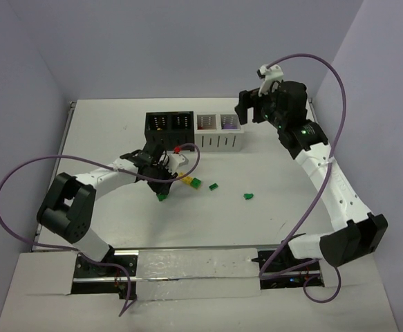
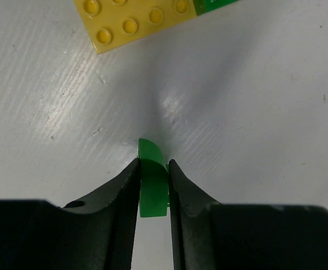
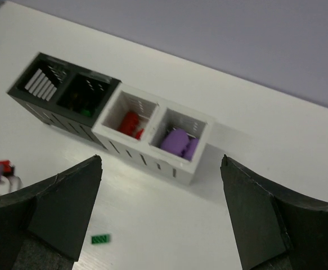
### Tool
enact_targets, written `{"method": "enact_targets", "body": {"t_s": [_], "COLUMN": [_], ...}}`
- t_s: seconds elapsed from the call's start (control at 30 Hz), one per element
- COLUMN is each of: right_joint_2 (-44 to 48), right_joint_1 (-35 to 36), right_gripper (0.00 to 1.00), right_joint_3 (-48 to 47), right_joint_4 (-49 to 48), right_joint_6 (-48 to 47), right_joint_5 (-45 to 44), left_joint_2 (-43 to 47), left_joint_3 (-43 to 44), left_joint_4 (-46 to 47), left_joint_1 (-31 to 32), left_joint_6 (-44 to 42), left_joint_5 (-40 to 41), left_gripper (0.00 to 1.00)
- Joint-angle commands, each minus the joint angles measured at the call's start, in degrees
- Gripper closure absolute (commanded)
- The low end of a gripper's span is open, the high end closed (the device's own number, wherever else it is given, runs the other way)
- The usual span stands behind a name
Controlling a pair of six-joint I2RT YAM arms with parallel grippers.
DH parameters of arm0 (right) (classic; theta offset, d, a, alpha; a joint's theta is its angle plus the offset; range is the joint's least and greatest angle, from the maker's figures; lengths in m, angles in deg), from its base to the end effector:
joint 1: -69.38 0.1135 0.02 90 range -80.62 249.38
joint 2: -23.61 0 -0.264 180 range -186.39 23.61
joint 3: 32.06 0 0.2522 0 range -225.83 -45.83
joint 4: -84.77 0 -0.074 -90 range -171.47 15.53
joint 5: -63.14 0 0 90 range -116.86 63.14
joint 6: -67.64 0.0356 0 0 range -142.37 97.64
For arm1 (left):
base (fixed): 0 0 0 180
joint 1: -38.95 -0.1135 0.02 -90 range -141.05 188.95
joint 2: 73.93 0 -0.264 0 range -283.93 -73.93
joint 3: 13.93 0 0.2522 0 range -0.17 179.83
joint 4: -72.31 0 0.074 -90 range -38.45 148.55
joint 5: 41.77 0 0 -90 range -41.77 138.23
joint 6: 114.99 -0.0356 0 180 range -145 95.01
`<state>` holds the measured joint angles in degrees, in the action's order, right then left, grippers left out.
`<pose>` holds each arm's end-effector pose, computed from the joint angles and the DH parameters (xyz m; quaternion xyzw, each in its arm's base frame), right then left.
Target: Sort the legos into containers by color
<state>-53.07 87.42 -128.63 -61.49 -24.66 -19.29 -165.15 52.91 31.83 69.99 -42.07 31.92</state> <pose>0.2861 0.0981 0.4300 -0.1788 0.7660 0.1357 0.6024 0.2530 -0.1639 0.1754 0.4221 0.8696 -0.1636 0.1970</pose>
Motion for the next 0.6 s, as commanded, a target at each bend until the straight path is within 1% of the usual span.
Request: {"method": "enact_targets", "body": {"t_s": [0.0, 0.03, 0.1, 0.13, 0.17, 0.27, 0.3, 0.33, 0.37, 0.43, 0.47, 0.53, 0.57], "right_joint_2": [5.42, 7.31, 8.56, 9.27, 10.41, 12.25, 12.96, 13.57, 14.06, 14.77, 15.01, 15.07, 14.9], "right_joint_1": [-2.03, -2.93, -4.67, -4.69, -5.56, -7.62, -8.35, -9.05, -9.63, -10.12, -10.34, -10.5, -10.62], "right_gripper": [0.07, 0.06, 0.06, 0.06, 0.06, 0.06, 0.06, 0.06, 0.05, 0.01, 0.01, 0.01, 0.0], "right_joint_3": [4.98, 6.41, 7.92, 8.81, 10.21, 12.51, 13.7, 14.89, 16.18, 18.44, 19.31, 21.44, 22.36], "right_joint_4": [3.0, 3.49, 4.53, 4.63, 5.15, 6.69, 8.41, 10.18, 11.8, 14.56, 14.99, 17.71, 19.25], "right_joint_6": [-4.76, -5.18, -5.61, -5.62, -6.23, -7.58, -8.81, -10.38, -12.36, -16.67, -17.12, -19.8, -20.93], "right_joint_5": [-2.74, -2.73, -2.04, -2.03, -1.86, -0.77, 0.21, 1.52, 2.88, 4.3, 4.65, 5.2, 5.48], "left_joint_2": [-1.35, -2.03, -2.56, -2.82, -2.91, -1.56, 0.35, 1.85, 2.9, 3.76, 3.85, 3.34, 2.68], "left_joint_3": [3.7, 4.04, 4.31, 4.31, 4.66, 6.52, 8.52, 11.08, 14.29, 22.75, 23.89, 30.62, 33.65], "left_joint_4": [-2.38, -3.33, -3.95, -4.39, -4.92, -6.35, -7.9, -8.86, -9.49, -10.49, -10.54, -8.88, -6.08], "left_joint_1": [0.24, 0.24, 0.33, 0.33, 0.33, 0.33, 0.33, 0.33, 0.31, 0.17, 0.15, -0.08, -0.22], "left_joint_6": [0.32, 0.11, 0.02, -0.15, -0.24, -0.65, -0.93, -1.11, -1.15, -0.73, -0.5, 1.2, 2.53], "left_joint_5": [2.88, 2.95, 2.95, 2.69, 2.42, 0.92, 0.29, -0.49, -1.26, -2.25, -2.77, -3.03, -2.71], "left_gripper": [0.68, 0.67, 0.66, 0.68, 0.74, 0.85, 0.92, 0.97, 1.0, 1.0, 1.0, 1.0, 1.0]}}
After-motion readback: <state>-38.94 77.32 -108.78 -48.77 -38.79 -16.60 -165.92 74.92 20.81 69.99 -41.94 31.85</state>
